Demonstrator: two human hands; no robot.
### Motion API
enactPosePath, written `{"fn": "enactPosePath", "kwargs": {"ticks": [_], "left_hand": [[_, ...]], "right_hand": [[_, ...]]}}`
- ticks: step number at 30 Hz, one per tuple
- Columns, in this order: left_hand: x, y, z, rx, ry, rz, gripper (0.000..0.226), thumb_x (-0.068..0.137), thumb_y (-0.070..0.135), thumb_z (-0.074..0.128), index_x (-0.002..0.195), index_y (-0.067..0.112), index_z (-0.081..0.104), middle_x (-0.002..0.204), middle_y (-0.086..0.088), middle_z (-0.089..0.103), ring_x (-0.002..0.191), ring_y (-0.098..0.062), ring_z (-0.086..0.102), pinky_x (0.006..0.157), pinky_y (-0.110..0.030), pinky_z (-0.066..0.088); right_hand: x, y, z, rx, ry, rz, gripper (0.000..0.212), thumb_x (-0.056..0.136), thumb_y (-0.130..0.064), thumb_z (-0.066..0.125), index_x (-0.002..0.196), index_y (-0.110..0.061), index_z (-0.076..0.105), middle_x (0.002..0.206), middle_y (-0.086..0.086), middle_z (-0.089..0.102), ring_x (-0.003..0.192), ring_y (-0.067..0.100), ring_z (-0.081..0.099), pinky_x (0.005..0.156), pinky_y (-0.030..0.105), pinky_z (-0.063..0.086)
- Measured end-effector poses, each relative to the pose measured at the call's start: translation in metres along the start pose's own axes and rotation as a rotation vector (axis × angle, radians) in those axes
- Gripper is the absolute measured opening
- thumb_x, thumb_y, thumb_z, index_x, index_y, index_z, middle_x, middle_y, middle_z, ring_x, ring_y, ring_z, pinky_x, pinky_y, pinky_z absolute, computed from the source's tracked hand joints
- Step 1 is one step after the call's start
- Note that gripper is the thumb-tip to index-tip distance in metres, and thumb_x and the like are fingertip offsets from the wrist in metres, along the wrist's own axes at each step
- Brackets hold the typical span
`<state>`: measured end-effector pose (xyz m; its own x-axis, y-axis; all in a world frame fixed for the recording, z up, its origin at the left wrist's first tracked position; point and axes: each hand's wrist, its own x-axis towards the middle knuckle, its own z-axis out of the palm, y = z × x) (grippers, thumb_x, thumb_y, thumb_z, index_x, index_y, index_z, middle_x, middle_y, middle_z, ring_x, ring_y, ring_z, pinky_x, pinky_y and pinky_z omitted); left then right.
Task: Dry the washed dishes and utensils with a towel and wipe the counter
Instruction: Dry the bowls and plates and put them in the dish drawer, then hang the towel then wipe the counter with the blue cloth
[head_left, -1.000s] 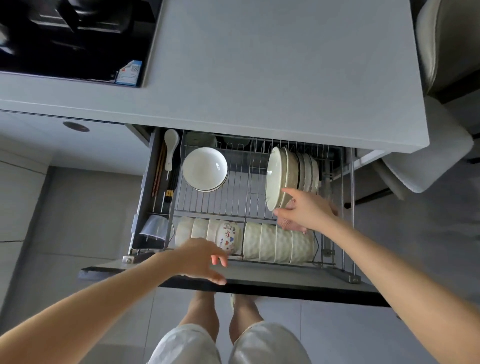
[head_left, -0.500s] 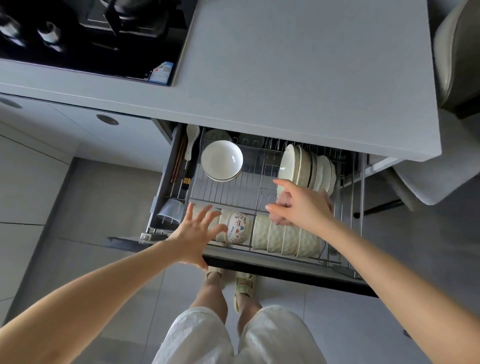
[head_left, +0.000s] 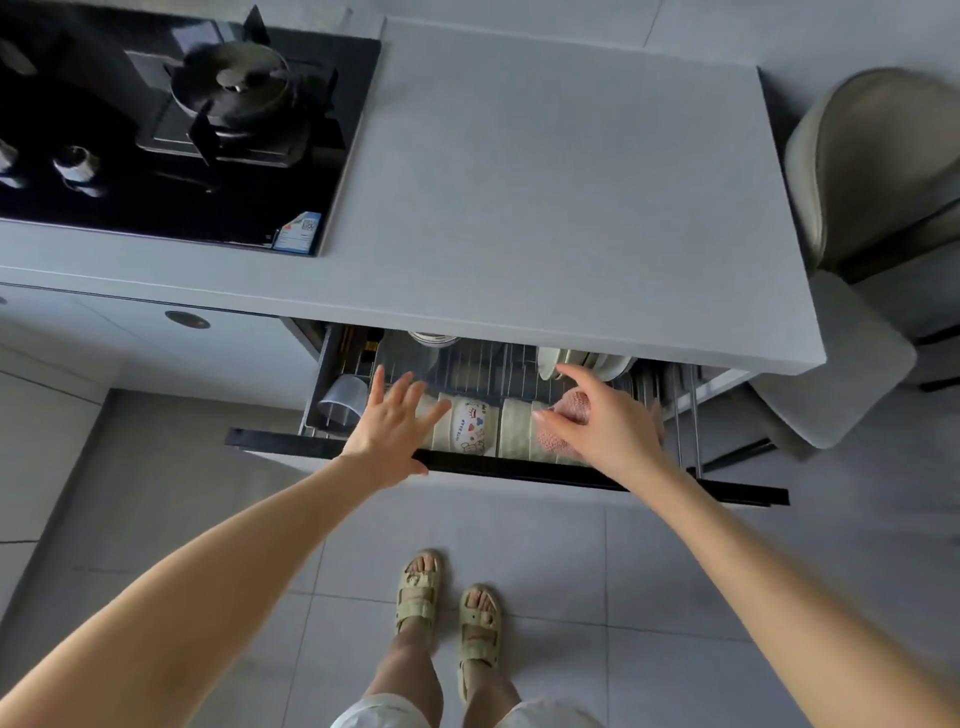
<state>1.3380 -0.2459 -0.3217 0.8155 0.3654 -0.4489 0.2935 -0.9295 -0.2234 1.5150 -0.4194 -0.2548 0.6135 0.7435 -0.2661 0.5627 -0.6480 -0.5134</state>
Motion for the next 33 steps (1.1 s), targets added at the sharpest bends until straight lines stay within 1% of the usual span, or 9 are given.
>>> {"fn": "enactPosePath", "kwargs": {"ticks": [10, 12, 15, 17, 20, 23, 25, 29, 33], "left_hand": [[0.028, -0.015, -0.042, -0.309, 0.203, -0.051, 0.061, 0.088, 0.04, 0.059, 0.141, 0.024, 0.034, 0.145, -0.006, 0.036, 0.138, -0.025, 0.027, 0.119, -0.045, 0.006], [0.026, -0.016, -0.048, -0.547, 0.249, -0.096, 0.056, 0.082, 0.043, 0.066, 0.132, 0.024, 0.047, 0.135, -0.001, 0.047, 0.129, -0.022, 0.039, 0.113, -0.034, 0.023], [0.014, -0.014, -0.063, -1.182, 0.192, -0.188, 0.046, 0.076, 0.037, 0.076, 0.116, 0.022, 0.06, 0.12, 0.005, 0.06, 0.115, -0.014, 0.053, 0.097, -0.025, 0.04], [0.002, -0.012, -0.073, -1.49, 0.125, -0.169, 0.046, 0.075, 0.032, 0.077, 0.117, 0.021, 0.06, 0.116, 0.007, 0.062, 0.112, -0.01, 0.055, 0.093, -0.022, 0.043], [-0.016, -0.01, -0.086, -1.65, 0.185, -0.157, 0.047, 0.077, 0.026, 0.076, 0.12, 0.021, 0.057, 0.113, 0.005, 0.064, 0.107, -0.007, 0.057, 0.084, -0.013, 0.043], [-0.031, -0.015, -0.094, -1.724, 0.328, -0.208, 0.033, 0.082, 0.021, 0.072, 0.113, 0.019, 0.06, 0.102, 0.005, 0.066, 0.093, -0.003, 0.063, 0.075, -0.008, 0.047], [-0.041, -0.024, -0.095, -1.73, 0.445, -0.293, 0.022, 0.084, 0.017, 0.069, 0.105, 0.02, 0.063, 0.091, 0.008, 0.067, 0.076, 0.002, 0.065, 0.065, -0.005, 0.046], [-0.066, -0.052, -0.087, -1.701, 0.551, -0.421, 0.014, 0.085, 0.015, 0.067, 0.096, 0.023, 0.063, 0.089, 0.007, 0.066, 0.069, -0.003, 0.065, 0.072, -0.02, 0.053], [-0.1, -0.083, -0.074, -1.782, 0.585, -0.503, 0.007, 0.088, 0.012, 0.064, 0.087, 0.019, 0.064, 0.1, -0.006, 0.066, 0.086, -0.028, 0.068, 0.085, -0.041, 0.056]], "right_hand": [[0.025, -0.013, -0.013, 0.131, 0.051, 0.046, 0.057, 0.084, -0.049, 0.065, 0.135, -0.028, 0.049, 0.113, -0.005, 0.066, 0.113, 0.015, 0.056, 0.076, 0.021, 0.029], [0.031, -0.016, -0.013, 0.292, 0.045, 0.065, 0.054, 0.083, -0.047, 0.067, 0.13, -0.026, 0.053, 0.101, -0.011, 0.066, 0.11, 0.012, 0.057, 0.086, 0.025, 0.04], [0.039, -0.026, -0.01, 0.534, 0.012, 0.085, 0.046, 0.079, -0.05, 0.069, 0.118, -0.028, 0.057, 0.095, -0.014, 0.063, 0.104, 0.012, 0.06, 0.093, 0.038, 0.05], [0.044, -0.039, -0.009, 0.641, -0.01, 0.078, 0.044, 0.077, -0.056, 0.068, 0.114, -0.035, 0.057, 0.104, -0.012, 0.062, 0.107, 0.015, 0.061, 0.085, 0.038, 0.055], [0.047, -0.065, -0.007, 0.716, -0.023, 0.037, 0.04, 0.088, -0.039, 0.065, 0.122, -0.021, 0.056, 0.104, -0.007, 0.06, 0.098, 0.009, 0.061, 0.055, 0.008, 0.048], [0.048, -0.09, -0.003, 0.806, -0.078, 0.018, 0.038, 0.092, -0.031, 0.061, 0.126, -0.015, 0.053, 0.108, -0.002, 0.057, 0.069, -0.008, 0.063, 0.043, 0.011, 0.044], [0.047, -0.108, 0.002, 0.796, -0.104, -0.019, 0.035, 0.094, -0.031, 0.058, 0.125, -0.017, 0.054, 0.112, -0.003, 0.057, 0.071, -0.012, 0.062, 0.053, 0.016, 0.049], [0.043, -0.143, 0.012, 0.828, -0.214, -0.063, 0.026, 0.094, -0.027, 0.059, 0.119, -0.024, 0.057, 0.124, 0.001, 0.058, 0.114, 0.013, 0.057, 0.093, 0.029, 0.048], [0.039, -0.18, 0.021, 0.822, -0.391, -0.164, 0.025, 0.094, -0.014, 0.058, 0.116, -0.026, 0.056, 0.117, -0.002, 0.061, 0.103, 0.01, 0.059, 0.075, 0.02, 0.045]]}}
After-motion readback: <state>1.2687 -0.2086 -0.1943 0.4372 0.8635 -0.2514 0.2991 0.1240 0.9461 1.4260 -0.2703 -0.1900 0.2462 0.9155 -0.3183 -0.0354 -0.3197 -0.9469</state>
